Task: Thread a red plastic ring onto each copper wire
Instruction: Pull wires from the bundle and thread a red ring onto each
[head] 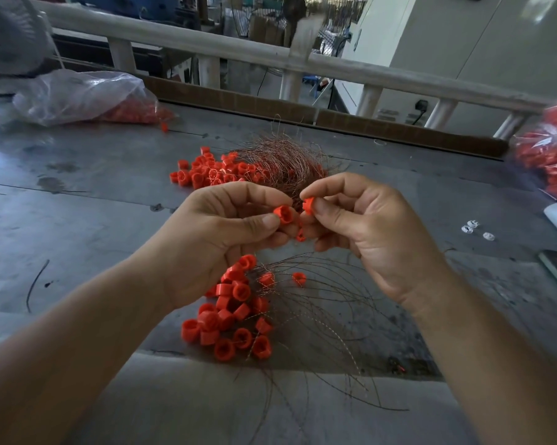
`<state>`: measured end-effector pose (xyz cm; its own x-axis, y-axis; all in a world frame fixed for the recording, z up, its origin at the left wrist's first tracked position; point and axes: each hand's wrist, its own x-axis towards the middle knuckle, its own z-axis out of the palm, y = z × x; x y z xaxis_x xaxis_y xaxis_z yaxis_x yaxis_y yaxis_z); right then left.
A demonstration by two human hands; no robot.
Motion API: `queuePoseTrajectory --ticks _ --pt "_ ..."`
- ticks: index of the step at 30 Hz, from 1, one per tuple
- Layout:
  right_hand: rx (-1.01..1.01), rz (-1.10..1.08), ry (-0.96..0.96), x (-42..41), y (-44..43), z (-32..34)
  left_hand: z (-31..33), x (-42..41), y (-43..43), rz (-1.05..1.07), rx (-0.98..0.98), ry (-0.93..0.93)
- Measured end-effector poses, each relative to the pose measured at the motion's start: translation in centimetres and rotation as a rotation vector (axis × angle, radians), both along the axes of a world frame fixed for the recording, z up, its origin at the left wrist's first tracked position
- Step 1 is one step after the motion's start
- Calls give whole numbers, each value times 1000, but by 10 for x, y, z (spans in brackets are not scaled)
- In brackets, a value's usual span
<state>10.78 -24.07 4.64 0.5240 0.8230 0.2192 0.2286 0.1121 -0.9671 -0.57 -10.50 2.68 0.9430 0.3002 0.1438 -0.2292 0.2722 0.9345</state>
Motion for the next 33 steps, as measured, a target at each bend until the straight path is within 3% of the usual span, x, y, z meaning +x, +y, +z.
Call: queuePoseTrajectory --ticks 7,17,33 --pt "-17 5 -41 -2 0 -1 0 1 -1 16 25 20" --pt "11 -142 -469 -11 4 -6 -1 1 -2 79 81 55" --pt "43 -260 -649 -16 6 -13 -3 0 -5 138 216 66"
